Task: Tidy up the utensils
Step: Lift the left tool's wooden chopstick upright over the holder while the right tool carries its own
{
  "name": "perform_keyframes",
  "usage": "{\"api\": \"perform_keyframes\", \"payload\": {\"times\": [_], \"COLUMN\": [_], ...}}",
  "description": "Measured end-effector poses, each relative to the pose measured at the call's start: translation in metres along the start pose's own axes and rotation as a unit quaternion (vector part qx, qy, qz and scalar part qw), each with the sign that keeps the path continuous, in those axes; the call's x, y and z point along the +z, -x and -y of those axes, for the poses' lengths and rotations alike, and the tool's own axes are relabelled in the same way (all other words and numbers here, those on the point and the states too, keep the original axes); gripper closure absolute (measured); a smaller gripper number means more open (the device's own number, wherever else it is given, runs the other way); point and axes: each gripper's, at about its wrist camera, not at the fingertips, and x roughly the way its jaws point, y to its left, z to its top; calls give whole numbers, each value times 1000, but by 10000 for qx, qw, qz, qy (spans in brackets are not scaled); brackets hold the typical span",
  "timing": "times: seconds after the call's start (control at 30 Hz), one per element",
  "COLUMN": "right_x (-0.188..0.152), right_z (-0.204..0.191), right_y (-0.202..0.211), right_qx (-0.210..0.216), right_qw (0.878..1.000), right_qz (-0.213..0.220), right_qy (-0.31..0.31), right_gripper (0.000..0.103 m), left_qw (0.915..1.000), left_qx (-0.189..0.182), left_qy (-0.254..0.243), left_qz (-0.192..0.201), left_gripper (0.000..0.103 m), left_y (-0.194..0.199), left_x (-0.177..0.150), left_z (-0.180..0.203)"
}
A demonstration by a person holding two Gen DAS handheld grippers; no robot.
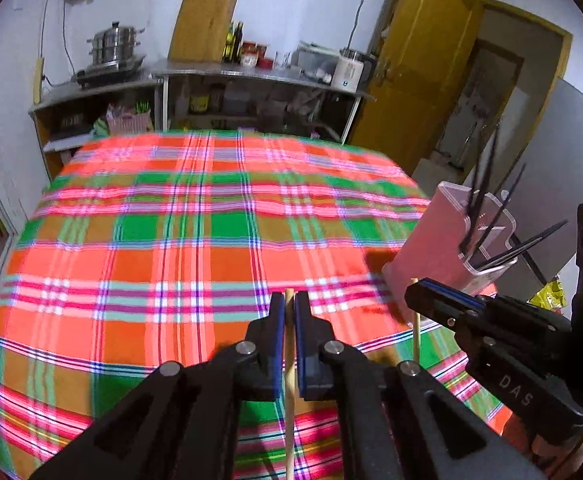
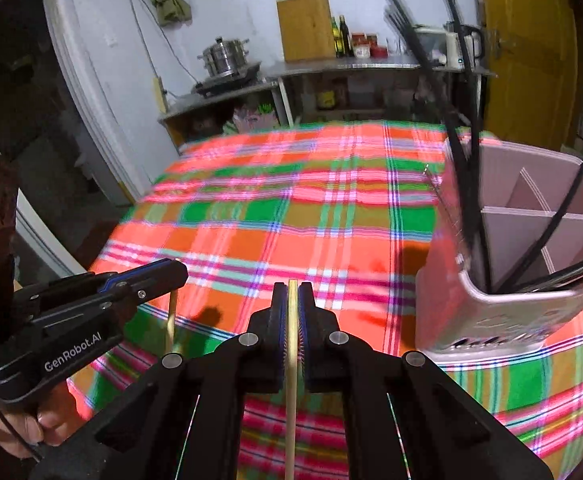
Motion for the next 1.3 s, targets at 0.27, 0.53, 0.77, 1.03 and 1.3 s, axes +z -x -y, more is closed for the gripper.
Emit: {"api": "perform_keyframes", "payload": {"times": [0.27,0.53,0.77,1.03,1.3], "right_x": [9,3,-13,-27,-32], "right_z": [-3,-2,-2,-9,-3], "right_y": [36,62,86,101,126], "right_qx": [29,1,-23,-14,-59], "right_qw": [9993,9987,9982,9979,9961], "right_qz": [366,516,592,639,874], "right_qy": [24,49,66,143,90], "right_gripper": [98,98,98,98,98], "left_qw": [9996,9989,9981,9980,9982], "left_qx": [-35,-60,-71,-21,-138], "left_qy": [-127,-251,-385,-469,-417], "left_qz": [255,381,478,429,418], "left_gripper": [98,98,98,97,98], "left_y": [28,48,70,91,100], "left_x": [8,4,-12,-26,-24], "left_z": [12,24,33,41,49]}}
